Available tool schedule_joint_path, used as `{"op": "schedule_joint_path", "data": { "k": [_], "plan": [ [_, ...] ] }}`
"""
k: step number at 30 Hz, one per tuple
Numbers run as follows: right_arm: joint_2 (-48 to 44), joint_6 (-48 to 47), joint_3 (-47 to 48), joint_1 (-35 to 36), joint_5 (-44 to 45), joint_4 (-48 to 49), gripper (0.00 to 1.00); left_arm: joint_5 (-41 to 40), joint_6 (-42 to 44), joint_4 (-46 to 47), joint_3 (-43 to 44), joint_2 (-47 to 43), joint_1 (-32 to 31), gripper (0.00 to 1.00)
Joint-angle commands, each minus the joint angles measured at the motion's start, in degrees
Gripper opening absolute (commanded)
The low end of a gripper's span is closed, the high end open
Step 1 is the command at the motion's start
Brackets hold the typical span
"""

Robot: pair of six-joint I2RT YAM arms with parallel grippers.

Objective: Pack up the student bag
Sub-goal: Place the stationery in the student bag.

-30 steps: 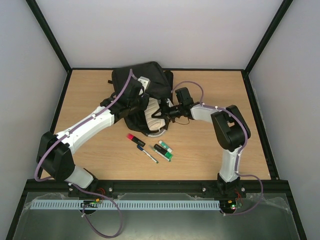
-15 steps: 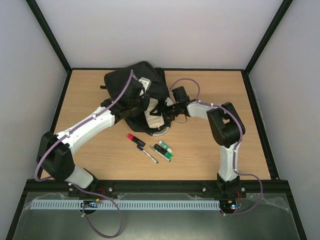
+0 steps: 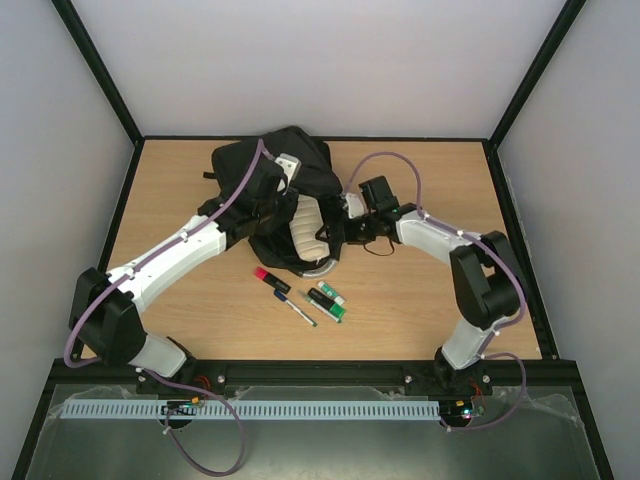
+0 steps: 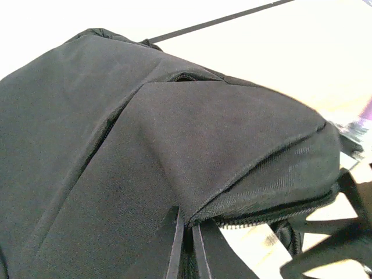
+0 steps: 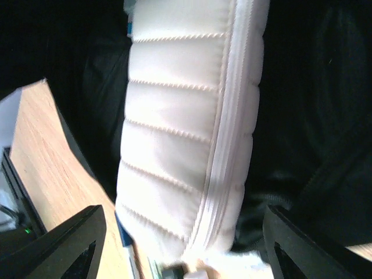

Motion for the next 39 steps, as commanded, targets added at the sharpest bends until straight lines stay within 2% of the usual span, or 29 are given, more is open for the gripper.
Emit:
{"op": "schedule_joint_path", "data": {
  "k": [1,4,11,14,20,30,39],
  "plan": [
    [-7.0,-10.5,-4.9,0.5,2.7,-3.5,0.73,0.9,0.6,3.4,0.9,-1.9,-0.6,0.02],
    [-11.0,-15.9,-8.2,1.2,4.9,-3.6,0.66,1.1,0.6,3.2,1.0,-1.8,-0.5,0.02],
    [-19.3,-36.3,-14.3,9.6,15.0,-2.0,0.22,1.1,0.7,2.8,1.2,-1.7,-0.5,0.02],
    [-19.9,-41.4,-16.0,14.2,20.4,-0.2,0.13,1.1,0.7,2.6,1.2,-1.8,-0.5,0.02],
    [-16.0,-49.5,-18.1,20.5,31.9,5.9,0.07,1.5,0.8,2.4,1.4,-1.7,-0.5,0.02],
    [-8.7,-54.1,-15.8,20.8,40.1,14.1,0.03,2.4,0.8,2.1,1.5,-1.5,-0.5,0.02],
    [-4.4,-57.1,-16.2,20.8,46.5,28.9,0.01,2.9,0.8,2.0,1.6,-1.4,-0.5,0.02]
  ]
}}
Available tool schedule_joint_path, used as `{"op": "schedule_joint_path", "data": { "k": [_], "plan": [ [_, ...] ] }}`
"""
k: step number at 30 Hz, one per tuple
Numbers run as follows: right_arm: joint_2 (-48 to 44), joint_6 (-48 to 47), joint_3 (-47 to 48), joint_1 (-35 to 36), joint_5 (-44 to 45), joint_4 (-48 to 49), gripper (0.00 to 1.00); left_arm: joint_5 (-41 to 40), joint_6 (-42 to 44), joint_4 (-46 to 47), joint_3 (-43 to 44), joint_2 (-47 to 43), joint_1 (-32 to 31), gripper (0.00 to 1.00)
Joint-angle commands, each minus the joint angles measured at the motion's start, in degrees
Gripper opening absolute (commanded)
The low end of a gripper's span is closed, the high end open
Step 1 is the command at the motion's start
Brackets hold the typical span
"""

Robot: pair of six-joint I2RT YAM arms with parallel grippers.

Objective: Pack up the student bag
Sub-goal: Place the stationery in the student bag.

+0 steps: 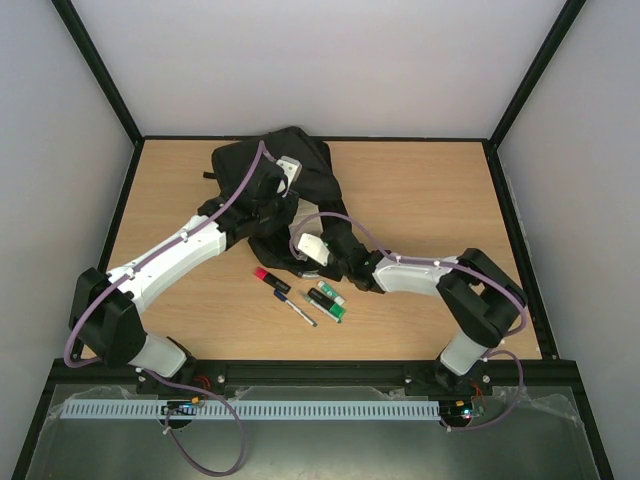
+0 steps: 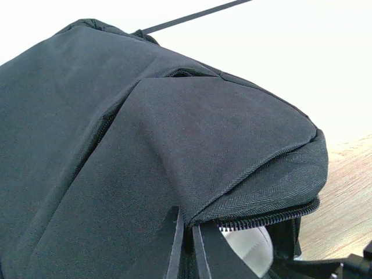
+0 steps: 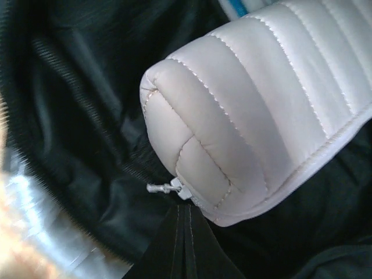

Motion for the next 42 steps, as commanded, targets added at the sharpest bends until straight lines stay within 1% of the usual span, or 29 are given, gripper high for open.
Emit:
{"op": "schedule_joint_path", "data": {
  "k": [1,5,11,16,22,33,39,42],
  "plan": [
    [3.1,-3.3,1.0,0.3,5.9,12.2,0.01,1.6,0.3,3.6,1.6,-1.4,-0.4,0.02],
    [6.2,-6.9,1.0,0.3,9.5,21.9,0.01,1.8,0.3,3.5,1.6,-1.3,-0.4,0.02],
    [13.0,-11.4,3.1,0.3,12.6,30.0,0.01,1.9,0.3,3.5,1.7,-1.4,-0.4,0.02],
    [15.6,-13.9,3.4,0.3,13.6,36.4,0.01,2.0,0.3,3.5,1.7,-1.3,-0.4,0.02],
    [19.0,-16.7,5.7,0.3,15.2,39.2,0.01,2.2,0.4,3.5,1.7,-1.3,-0.4,0.02],
    [24.1,-20.2,11.5,-0.1,16.5,40.4,0.02,2.3,0.3,3.5,1.6,-1.4,-0.4,0.02],
    [28.0,-20.3,16.7,-1.2,20.6,40.8,0.03,2.2,0.3,3.5,1.6,-1.4,-0.4,0.02],
    [27.9,-20.2,17.0,-1.5,20.6,40.2,0.03,2.2,0.3,3.5,1.6,-1.5,-0.4,0.02]
  ]
}}
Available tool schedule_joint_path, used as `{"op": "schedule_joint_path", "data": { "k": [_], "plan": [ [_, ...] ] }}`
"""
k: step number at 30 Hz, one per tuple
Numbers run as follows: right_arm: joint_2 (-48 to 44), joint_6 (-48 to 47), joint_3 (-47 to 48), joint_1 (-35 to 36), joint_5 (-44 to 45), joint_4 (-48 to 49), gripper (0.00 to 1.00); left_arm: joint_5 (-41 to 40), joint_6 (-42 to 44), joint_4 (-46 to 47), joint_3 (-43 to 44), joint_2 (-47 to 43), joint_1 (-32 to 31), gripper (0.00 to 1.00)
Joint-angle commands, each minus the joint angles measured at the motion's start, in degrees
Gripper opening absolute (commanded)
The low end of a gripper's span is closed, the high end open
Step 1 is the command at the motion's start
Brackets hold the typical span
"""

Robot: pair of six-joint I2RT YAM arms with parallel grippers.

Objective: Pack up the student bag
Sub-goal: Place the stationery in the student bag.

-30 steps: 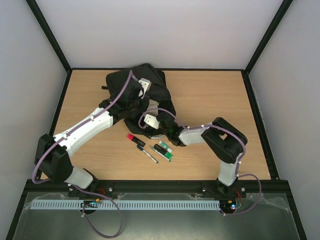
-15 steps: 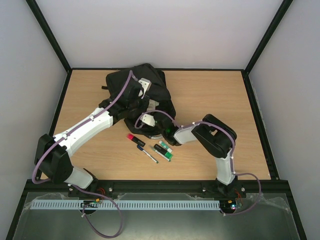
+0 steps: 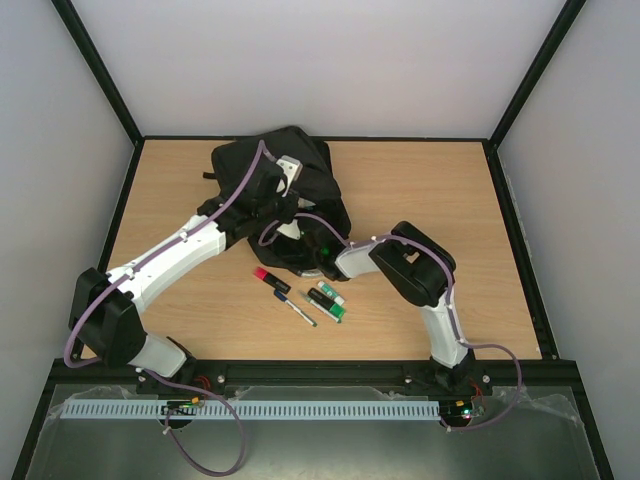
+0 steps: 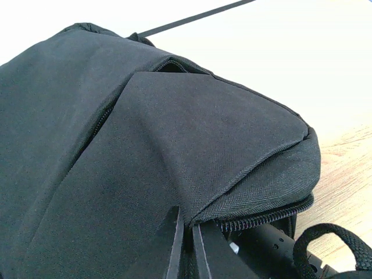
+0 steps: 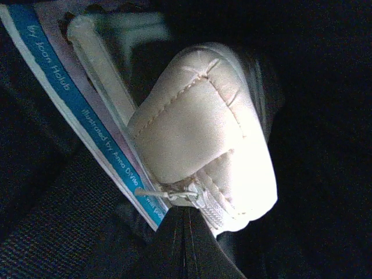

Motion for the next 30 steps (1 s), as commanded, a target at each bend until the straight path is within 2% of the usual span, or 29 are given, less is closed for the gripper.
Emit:
{"op": "schedule_joint_path", "data": {
  "k": [1,7,12,19,23,27,30],
  "plan": [
    [0.2,0.2,1.5,-1.1,2.4,3.2,0.04,1.3,-0.2,3.2,1.6,-1.4,-0.4,0.02],
    [-5.8,3.8,-2.4,-0.5,-1.2,-4.2,0.08,1.0,-0.1,3.2,1.6,-1.6,-0.4,0.02],
    [-13.6,6.7,-11.8,2.0,-1.5,-7.6,0.13,0.8,-0.1,3.1,1.6,-1.4,-0.4,0.02],
    [-29.9,18.1,-22.0,2.5,-7.1,-23.0,0.38,0.4,-0.4,3.0,1.5,-0.7,-0.4,0.02],
    [-41.4,25.0,-24.1,1.6,-9.8,-32.8,0.5,0.0,-0.6,3.3,1.3,0.2,-0.4,0.02],
    [-50.6,34.8,-21.8,-3.9,-15.0,-43.9,0.61,1.2,-1.5,3.8,1.0,3.2,-0.6,0.02],
    [-54.4,41.1,-19.3,-10.7,-19.2,-49.4,0.67,0.3,-2.8,8.5,-2.2,4.4,-1.5,0.03]
  ]
}}
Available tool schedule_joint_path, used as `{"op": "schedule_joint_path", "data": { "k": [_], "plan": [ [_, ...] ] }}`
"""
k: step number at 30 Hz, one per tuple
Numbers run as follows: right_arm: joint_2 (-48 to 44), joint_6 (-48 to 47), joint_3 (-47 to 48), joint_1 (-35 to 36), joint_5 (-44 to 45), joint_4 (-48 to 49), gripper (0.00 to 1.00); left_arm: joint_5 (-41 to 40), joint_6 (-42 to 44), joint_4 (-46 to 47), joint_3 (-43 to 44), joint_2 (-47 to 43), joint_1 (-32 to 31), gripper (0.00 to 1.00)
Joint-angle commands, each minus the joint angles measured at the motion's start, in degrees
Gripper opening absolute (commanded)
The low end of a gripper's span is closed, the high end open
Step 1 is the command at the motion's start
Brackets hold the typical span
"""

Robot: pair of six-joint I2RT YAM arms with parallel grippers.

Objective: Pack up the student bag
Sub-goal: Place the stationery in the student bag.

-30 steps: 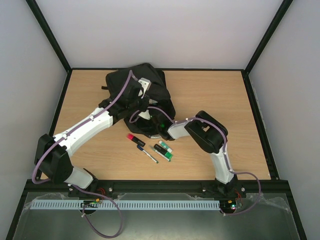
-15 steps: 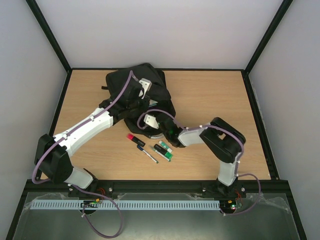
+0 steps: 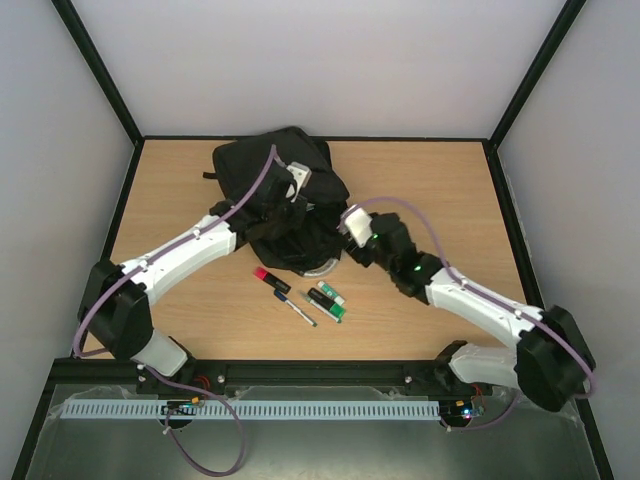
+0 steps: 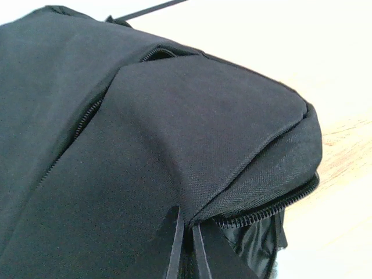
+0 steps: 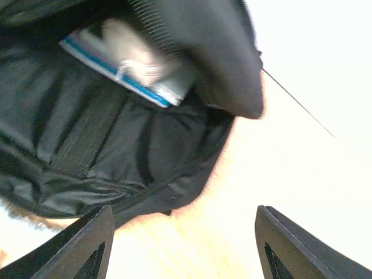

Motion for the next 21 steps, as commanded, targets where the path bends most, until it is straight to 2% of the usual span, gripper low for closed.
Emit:
{"op": "schedule_joint_path", "data": {
  "k": [1,6,8,9,14,21],
  "plan": [
    [-5.1,13.8,3.7,-10.4,-9.0,-14.8,0.68,-0.5,-2.6,9.3,-2.9,2.7,-1.3,0.04],
    [-7.0,17.7,2.9,-18.3,-16.9,-15.5,0.67,-0.9,-4.5,9.1,-3.4,7.4,-3.4,0.04],
    [-6.4,18.8,3.5,-20.2,-17.1,-15.3,0.67,-0.8,-5.3,8.8,-4.2,8.9,-3.9,0.1],
    [-5.9,19.9,3.8,-21.1,-16.4,-15.1,0.68,-0.3,-5.8,8.1,-4.3,9.9,-3.9,0.16],
    [-3.1,22.9,6.5,-27.4,-20.4,-16.8,0.71,-2.2,-6.9,6.9,-6.1,9.9,-7.2,0.58],
    [4.3,23.1,16.1,-32.9,-31.1,-23.5,0.76,-4.7,-9.3,1.7,-5.5,-1.4,-8.4,0.98]
  ]
}}
